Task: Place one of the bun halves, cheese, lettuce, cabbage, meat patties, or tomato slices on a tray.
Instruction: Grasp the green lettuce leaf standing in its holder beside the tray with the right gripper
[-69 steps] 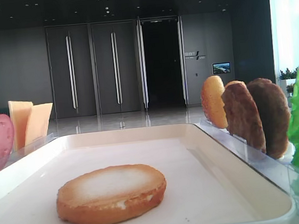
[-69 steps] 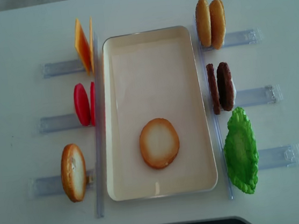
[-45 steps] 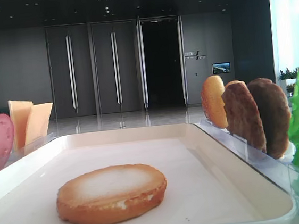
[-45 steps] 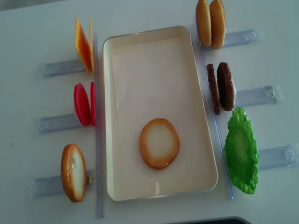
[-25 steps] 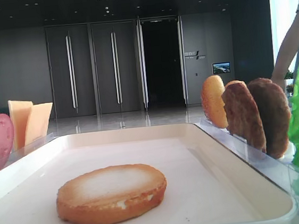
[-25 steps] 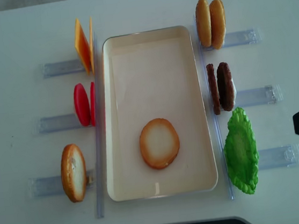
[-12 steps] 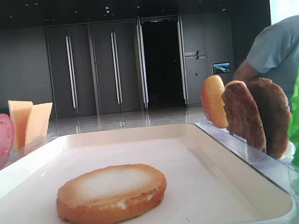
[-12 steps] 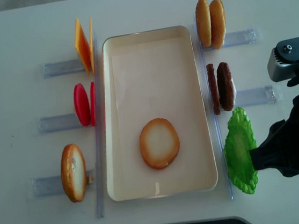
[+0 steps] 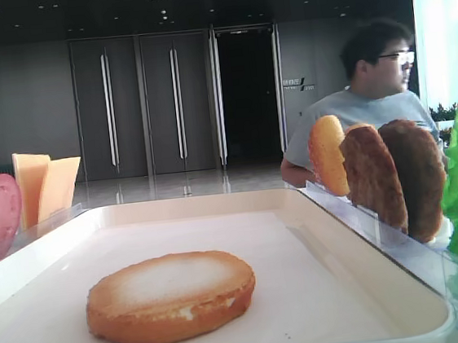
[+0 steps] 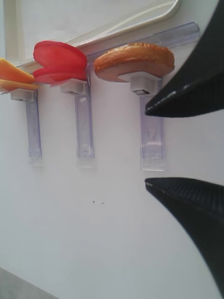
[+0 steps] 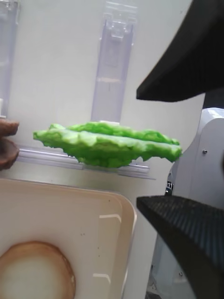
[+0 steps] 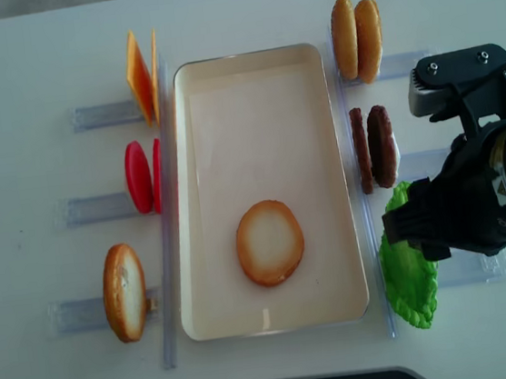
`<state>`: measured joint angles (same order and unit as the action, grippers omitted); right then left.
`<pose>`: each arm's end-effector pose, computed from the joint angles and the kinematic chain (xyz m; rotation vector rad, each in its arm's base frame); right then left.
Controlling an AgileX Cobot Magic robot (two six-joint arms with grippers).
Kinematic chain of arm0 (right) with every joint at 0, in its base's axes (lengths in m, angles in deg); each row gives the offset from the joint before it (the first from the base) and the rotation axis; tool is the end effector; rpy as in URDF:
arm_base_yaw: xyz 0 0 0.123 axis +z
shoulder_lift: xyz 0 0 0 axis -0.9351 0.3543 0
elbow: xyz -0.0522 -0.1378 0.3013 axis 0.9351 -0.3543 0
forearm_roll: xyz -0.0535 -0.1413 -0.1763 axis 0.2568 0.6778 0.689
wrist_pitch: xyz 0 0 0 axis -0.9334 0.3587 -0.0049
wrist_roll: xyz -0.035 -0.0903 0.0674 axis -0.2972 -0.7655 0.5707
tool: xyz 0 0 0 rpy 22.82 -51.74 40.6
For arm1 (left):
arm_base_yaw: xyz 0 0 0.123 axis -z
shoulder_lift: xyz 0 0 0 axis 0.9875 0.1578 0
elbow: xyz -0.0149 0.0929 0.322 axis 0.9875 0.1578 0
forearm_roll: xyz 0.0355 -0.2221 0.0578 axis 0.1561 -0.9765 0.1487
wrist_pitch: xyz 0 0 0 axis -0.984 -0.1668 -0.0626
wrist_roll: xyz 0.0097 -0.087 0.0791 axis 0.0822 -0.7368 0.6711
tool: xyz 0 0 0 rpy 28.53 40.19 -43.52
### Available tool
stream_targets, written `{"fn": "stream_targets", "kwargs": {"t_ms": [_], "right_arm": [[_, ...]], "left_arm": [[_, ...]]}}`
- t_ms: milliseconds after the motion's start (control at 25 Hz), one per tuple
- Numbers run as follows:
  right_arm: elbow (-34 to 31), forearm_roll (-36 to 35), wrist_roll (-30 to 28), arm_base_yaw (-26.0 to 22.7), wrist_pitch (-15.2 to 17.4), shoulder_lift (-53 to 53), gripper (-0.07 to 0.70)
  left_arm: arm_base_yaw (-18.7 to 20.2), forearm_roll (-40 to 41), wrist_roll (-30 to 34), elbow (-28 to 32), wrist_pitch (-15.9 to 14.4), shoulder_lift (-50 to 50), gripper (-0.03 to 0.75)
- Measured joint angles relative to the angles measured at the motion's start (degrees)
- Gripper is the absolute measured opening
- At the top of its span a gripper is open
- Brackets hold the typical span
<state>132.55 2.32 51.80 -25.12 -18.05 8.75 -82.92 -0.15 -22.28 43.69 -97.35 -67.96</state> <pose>0.1211 0.1125 0.3030 -0.2608 2.8701 0.2381 -0.0515 0.0046 0.2413 0.0024 2.1097 0.1191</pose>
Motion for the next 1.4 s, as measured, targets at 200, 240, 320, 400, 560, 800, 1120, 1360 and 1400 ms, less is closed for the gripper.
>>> {"fn": "stream_targets", "kwargs": {"t_ms": [200, 240, 320, 400, 560, 800, 1120, 1360, 1400], "right_arm": [[0.06, -3.45, -6.65, -4.35, -1.99, 2.51, 0.423], [0.06, -3.85, -7.64, -4.83, -2.14, 2.87, 0.423], [0.1, -4.62, -8.88, -5.23, -2.38, 3.45, 0.423], [0.1, -5.58, -10.31, -5.28, -2.58, 4.08, 0.423], [0.1, -7.65, -12.76, -5.28, -3.14, 5.67, 0.423], [0.1, -7.65, -13.31, -5.28, -3.72, 6.03, 0.371], [0.1, -6.53, -13.31, -5.28, -4.3, 6.03, 0.106], [0.1, -6.06, -13.31, -5.28, -4.41, 6.05, 0.018], [0.1, -6.06, -13.31, -5.28, -4.41, 6.05, 0.018]], "left_arm": [[0.0, 0.0, 0.0, 0.0, 0.0, 0.0, 0.327], [0.0, 0.0, 0.0, 0.0, 0.0, 0.0, 0.327], [0.0, 0.0, 0.0, 0.0, 0.0, 0.0, 0.327], [0.0, 0.0, 0.0, 0.0, 0.0, 0.0, 0.327], [0.0, 0.0, 0.0, 0.0, 0.0, 0.0, 0.327], [0.0, 0.0, 0.0, 0.0, 0.0, 0.0, 0.327], [0.0, 0.0, 0.0, 0.0, 0.0, 0.0, 0.327], [0.0, 0.0, 0.0, 0.0, 0.0, 0.0, 0.327], [0.0, 0.0, 0.0, 0.0, 0.0, 0.0, 0.327]]}}
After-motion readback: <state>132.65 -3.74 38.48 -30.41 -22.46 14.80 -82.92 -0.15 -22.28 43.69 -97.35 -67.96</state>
